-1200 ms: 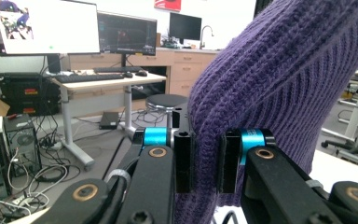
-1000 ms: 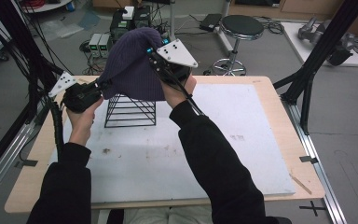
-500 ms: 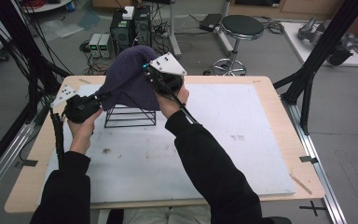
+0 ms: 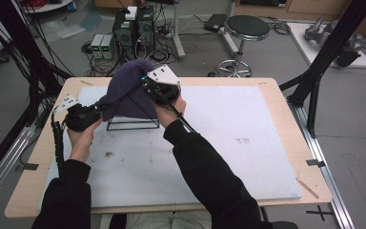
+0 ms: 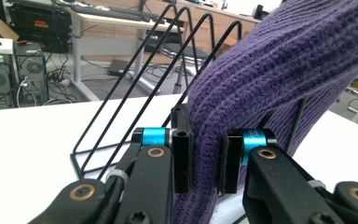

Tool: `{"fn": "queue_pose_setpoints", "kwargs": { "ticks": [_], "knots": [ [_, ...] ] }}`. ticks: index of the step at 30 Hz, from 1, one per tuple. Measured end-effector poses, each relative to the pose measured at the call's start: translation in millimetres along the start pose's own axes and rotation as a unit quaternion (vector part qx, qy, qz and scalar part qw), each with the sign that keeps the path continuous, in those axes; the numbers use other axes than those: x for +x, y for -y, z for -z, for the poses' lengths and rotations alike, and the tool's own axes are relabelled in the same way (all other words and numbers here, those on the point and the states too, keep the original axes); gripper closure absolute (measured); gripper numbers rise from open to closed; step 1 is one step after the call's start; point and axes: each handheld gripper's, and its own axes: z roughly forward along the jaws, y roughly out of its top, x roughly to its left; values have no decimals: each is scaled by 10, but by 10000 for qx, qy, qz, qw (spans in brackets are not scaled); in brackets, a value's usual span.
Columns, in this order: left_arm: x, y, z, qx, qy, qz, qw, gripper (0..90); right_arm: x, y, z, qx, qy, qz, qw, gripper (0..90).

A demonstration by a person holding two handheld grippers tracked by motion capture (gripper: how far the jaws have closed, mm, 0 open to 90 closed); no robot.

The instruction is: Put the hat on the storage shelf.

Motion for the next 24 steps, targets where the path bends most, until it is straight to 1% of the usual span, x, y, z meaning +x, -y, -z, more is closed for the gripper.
{"fn": "queue_pose_setpoints", "kwargs": {
  "ticks": [4, 5, 7, 9, 10, 11, 14, 17, 19, 24],
  "knots": [
    [44, 82, 2, 113, -68, 78, 9999, 795, 55, 40, -33, 75, 14, 34, 10000, 687],
    [54, 97, 4, 132, -103, 100, 9998, 795, 84, 74, -53, 119, 2, 22, 9999, 687],
    [77, 125, 8, 189, -154, 147, 9996, 795, 89, 88, -60, 143, 13, 33, 9999, 687],
    [102, 151, 5, 256, -168, 211, 9993, 795, 107, 127, -80, 194, 0, -10, 9998, 687],
    [109, 166, 2, 287, -195, 235, 9991, 791, 116, 166, -98, 255, -17, -47, 9997, 686],
    [114, 179, 1, 317, -229, 236, 9990, 791, 116, 166, -98, 255, -17, -47, 9997, 686],
    [140, 235, -22, 417, -216, 362, 9982, 780, 156, 218, -117, 381, 13, -144, 9992, 687],
    [147, 256, -34, 474, -220, 395, 9979, 775, 184, 227, -121, 403, 33, -110, 9991, 687],
    [149, 255, -35, 448, -233, 414, 9979, 770, 186, 228, -122, 403, 35, -92, 9991, 686],
    [150, 256, -32, 453, -212, 380, 9980, 766, 174, 232, -128, 412, 63, -48, 9991, 681]
  ]
}}
